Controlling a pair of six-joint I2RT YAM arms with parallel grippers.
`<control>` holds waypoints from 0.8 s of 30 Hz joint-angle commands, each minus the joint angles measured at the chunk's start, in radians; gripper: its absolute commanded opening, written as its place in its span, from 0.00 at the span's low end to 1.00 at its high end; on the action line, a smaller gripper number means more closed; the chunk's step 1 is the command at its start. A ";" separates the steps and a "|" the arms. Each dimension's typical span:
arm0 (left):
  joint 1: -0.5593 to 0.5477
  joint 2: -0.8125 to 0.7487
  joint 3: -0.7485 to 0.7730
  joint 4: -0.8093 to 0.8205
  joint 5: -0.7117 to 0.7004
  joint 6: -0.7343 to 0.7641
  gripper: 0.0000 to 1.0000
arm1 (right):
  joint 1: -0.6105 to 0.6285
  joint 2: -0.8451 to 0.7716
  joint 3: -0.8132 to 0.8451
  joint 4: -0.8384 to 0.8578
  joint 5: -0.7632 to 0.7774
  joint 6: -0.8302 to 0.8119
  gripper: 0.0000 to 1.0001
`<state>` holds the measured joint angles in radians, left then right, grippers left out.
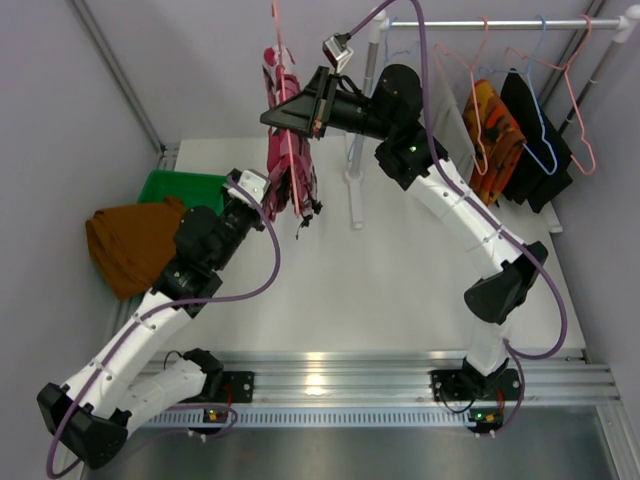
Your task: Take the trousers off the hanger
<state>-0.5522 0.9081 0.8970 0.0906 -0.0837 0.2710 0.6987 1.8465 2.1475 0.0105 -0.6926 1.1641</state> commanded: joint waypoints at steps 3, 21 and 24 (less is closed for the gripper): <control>0.014 0.020 0.045 0.089 -0.048 0.036 0.11 | 0.022 -0.122 -0.011 0.164 -0.035 -0.034 0.00; 0.021 0.041 0.016 0.057 0.168 -0.082 0.16 | 0.024 -0.118 0.026 0.169 0.007 -0.007 0.00; 0.021 0.064 0.017 0.077 0.177 -0.093 0.19 | 0.025 -0.121 0.026 0.171 0.008 -0.006 0.00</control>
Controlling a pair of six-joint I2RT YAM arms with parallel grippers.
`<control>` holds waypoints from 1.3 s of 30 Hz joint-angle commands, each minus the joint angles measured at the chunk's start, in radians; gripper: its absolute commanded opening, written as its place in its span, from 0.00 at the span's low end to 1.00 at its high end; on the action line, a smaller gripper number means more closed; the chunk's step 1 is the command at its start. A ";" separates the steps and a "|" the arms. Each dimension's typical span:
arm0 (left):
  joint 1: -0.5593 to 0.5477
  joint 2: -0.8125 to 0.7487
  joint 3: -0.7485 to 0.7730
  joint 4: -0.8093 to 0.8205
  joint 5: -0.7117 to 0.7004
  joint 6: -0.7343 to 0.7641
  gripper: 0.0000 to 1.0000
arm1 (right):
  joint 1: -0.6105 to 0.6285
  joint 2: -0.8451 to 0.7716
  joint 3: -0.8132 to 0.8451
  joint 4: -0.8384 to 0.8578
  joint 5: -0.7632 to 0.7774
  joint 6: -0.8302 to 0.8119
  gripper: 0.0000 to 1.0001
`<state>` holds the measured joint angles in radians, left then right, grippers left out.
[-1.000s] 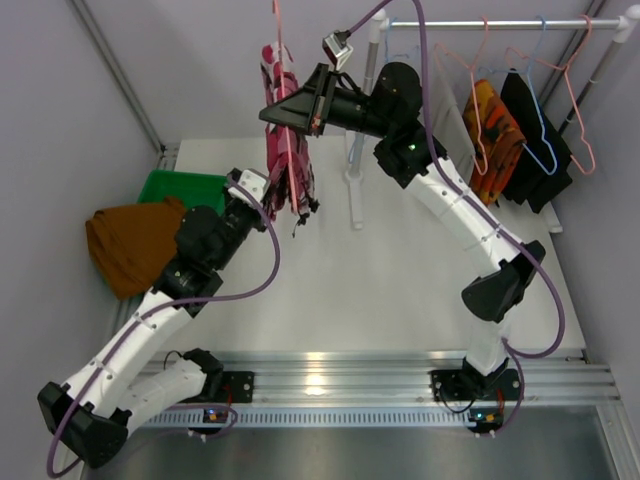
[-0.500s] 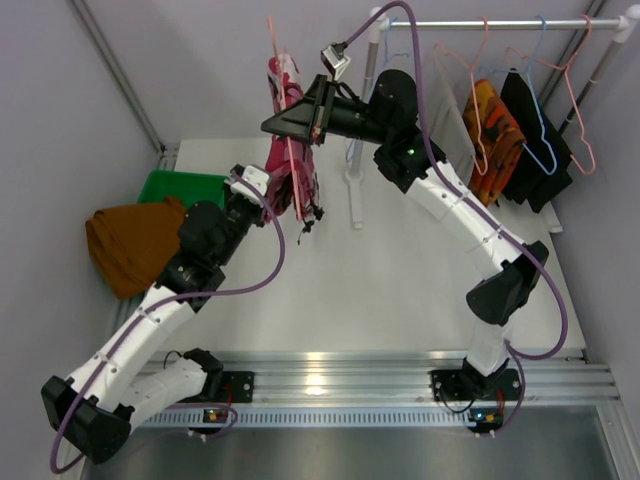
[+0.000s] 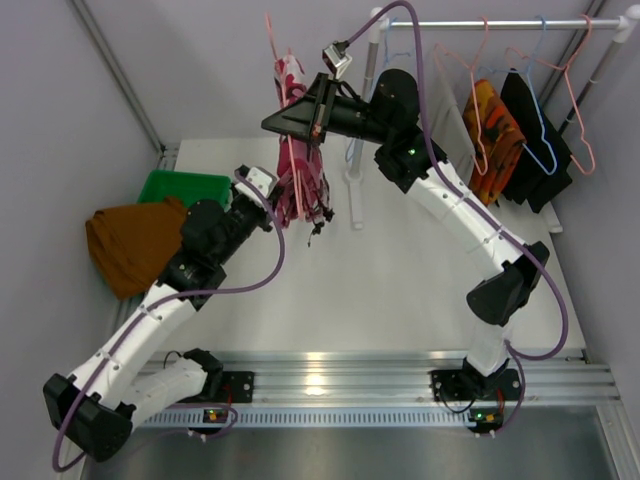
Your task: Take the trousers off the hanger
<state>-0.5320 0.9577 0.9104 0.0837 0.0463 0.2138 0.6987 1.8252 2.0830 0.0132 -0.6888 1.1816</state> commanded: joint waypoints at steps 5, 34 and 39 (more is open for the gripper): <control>0.001 0.056 0.021 0.082 0.076 -0.059 0.33 | 0.027 -0.098 0.101 0.176 0.009 -0.011 0.00; 0.006 0.090 0.104 0.123 -0.102 0.026 0.00 | 0.013 -0.148 0.031 0.145 -0.011 -0.031 0.00; 0.009 0.069 0.195 0.062 -0.068 -0.022 0.00 | -0.019 -0.164 -0.057 0.088 0.003 -0.105 0.00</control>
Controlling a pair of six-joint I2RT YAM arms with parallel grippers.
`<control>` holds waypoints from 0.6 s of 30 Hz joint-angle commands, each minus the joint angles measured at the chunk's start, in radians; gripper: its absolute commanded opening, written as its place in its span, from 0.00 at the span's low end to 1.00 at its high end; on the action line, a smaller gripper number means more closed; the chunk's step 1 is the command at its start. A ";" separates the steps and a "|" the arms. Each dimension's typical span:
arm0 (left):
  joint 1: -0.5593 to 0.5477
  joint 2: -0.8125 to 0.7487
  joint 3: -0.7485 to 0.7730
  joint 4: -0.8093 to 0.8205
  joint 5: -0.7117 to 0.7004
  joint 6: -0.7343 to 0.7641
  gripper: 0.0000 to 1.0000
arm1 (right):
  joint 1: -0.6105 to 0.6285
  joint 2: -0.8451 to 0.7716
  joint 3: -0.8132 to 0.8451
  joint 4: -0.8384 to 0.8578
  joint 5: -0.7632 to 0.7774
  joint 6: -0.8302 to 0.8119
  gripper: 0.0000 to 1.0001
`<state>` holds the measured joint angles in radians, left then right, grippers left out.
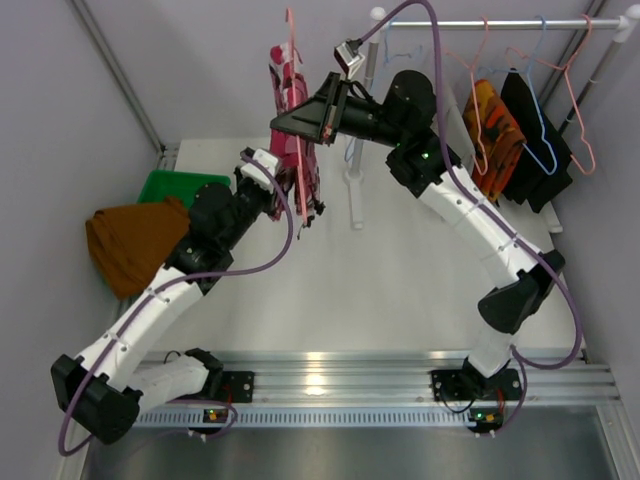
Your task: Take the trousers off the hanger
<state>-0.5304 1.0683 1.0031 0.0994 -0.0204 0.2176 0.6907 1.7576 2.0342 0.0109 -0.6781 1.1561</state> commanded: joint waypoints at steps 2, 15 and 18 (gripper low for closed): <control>0.007 -0.051 0.141 0.020 0.010 -0.049 0.00 | -0.026 -0.102 -0.060 0.064 0.009 -0.104 0.00; 0.007 -0.080 0.446 -0.155 0.010 -0.283 0.00 | -0.057 -0.115 -0.311 0.084 0.026 -0.099 0.00; 0.010 -0.085 0.508 -0.168 0.004 -0.293 0.00 | -0.059 -0.121 -0.353 0.098 0.026 -0.090 0.00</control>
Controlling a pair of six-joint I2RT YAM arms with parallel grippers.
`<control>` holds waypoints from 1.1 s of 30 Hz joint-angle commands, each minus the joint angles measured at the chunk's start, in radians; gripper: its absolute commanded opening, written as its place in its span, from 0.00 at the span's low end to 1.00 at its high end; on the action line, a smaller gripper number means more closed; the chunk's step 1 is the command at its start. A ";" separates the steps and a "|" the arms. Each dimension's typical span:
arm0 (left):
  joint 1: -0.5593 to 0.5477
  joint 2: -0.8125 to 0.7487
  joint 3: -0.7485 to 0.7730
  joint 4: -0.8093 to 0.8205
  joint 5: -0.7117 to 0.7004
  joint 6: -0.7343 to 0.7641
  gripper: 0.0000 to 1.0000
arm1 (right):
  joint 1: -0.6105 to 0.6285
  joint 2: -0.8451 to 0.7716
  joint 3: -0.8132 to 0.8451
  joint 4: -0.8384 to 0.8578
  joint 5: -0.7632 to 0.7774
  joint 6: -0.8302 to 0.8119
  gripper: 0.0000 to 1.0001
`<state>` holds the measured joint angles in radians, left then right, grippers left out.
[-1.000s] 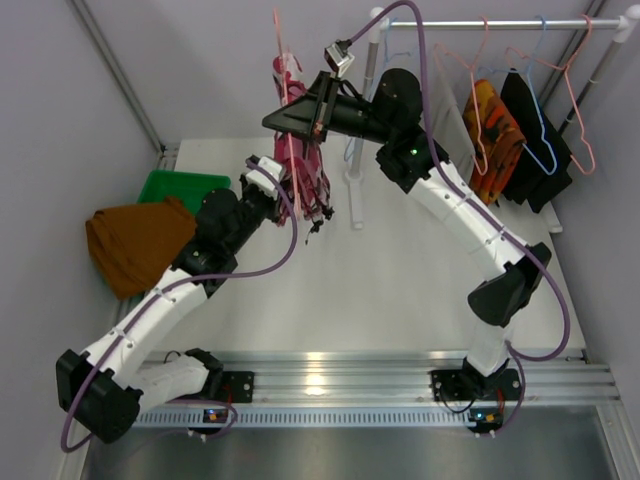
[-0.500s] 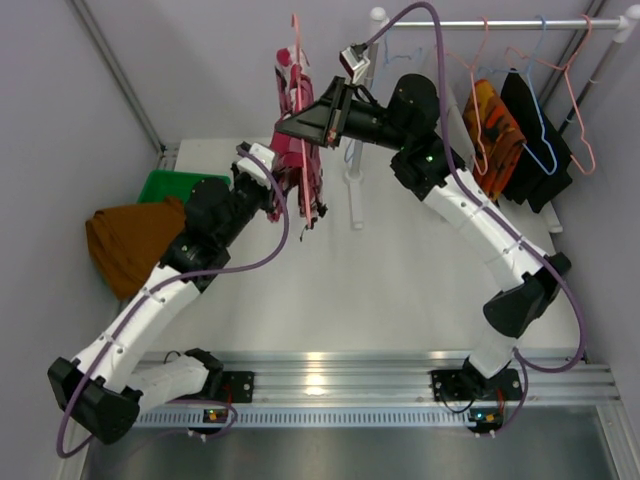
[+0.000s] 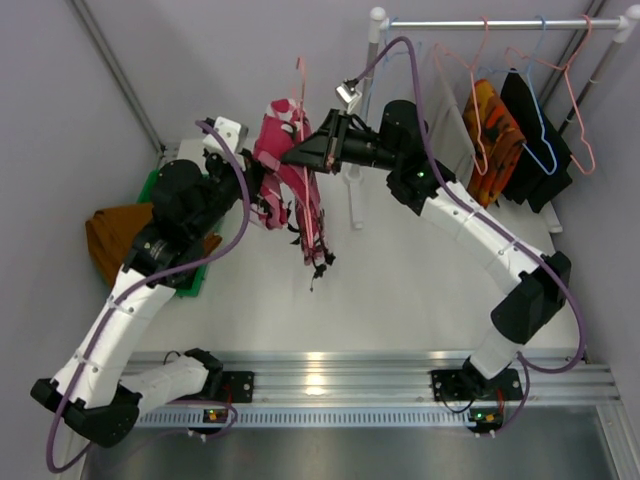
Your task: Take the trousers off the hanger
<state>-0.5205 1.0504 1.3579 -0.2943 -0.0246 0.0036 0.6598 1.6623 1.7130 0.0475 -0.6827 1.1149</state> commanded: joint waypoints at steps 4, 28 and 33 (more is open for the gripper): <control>0.014 -0.061 0.230 0.224 0.000 -0.080 0.00 | -0.028 -0.030 -0.070 0.049 0.031 -0.066 0.00; 0.093 0.102 0.711 0.316 -0.109 0.033 0.00 | 0.020 -0.012 -0.225 -0.046 0.046 -0.286 0.00; 0.155 0.042 0.583 0.377 -0.351 0.228 0.00 | 0.031 -0.030 -0.225 -0.080 0.035 -0.309 0.00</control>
<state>-0.3977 1.1568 1.9835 -0.1680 -0.1879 0.0952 0.6750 1.6596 1.4799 -0.0189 -0.6407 0.8516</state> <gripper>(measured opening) 0.131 0.009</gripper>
